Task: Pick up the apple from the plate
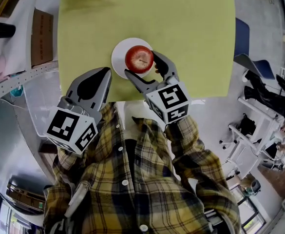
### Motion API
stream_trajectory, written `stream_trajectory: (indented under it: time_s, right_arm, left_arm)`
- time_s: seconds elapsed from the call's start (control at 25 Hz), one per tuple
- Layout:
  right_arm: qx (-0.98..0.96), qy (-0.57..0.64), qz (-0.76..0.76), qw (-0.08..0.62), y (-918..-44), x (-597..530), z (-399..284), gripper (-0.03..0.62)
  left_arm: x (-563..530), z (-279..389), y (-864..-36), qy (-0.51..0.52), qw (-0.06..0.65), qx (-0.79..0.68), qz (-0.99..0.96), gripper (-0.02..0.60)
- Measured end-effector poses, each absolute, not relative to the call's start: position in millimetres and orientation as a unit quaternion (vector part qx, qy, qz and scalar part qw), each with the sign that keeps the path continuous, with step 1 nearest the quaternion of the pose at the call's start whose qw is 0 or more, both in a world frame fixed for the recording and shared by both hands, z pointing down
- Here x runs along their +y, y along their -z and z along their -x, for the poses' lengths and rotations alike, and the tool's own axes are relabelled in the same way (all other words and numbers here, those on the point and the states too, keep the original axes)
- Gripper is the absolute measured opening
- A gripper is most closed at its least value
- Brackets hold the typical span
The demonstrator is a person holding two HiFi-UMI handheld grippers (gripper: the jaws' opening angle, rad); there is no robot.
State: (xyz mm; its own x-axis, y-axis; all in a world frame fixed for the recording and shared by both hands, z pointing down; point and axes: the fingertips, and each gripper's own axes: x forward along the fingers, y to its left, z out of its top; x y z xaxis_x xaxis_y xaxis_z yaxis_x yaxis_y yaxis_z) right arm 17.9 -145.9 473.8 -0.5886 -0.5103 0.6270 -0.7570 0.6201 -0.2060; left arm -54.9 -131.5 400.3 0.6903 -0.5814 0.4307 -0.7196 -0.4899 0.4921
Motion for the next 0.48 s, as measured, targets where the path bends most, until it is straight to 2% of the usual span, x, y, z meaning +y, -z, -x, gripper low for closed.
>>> stream_trajectory:
  time_s: [0.48]
  right_arm:
    - [-0.875,-0.197,-0.386,0.217,-391.3,-150.0,-21.5,0.377]
  left_arm:
    - [-159.8,56.6,-341.1,-0.074,0.285,-0.382,-0.876,0.008]
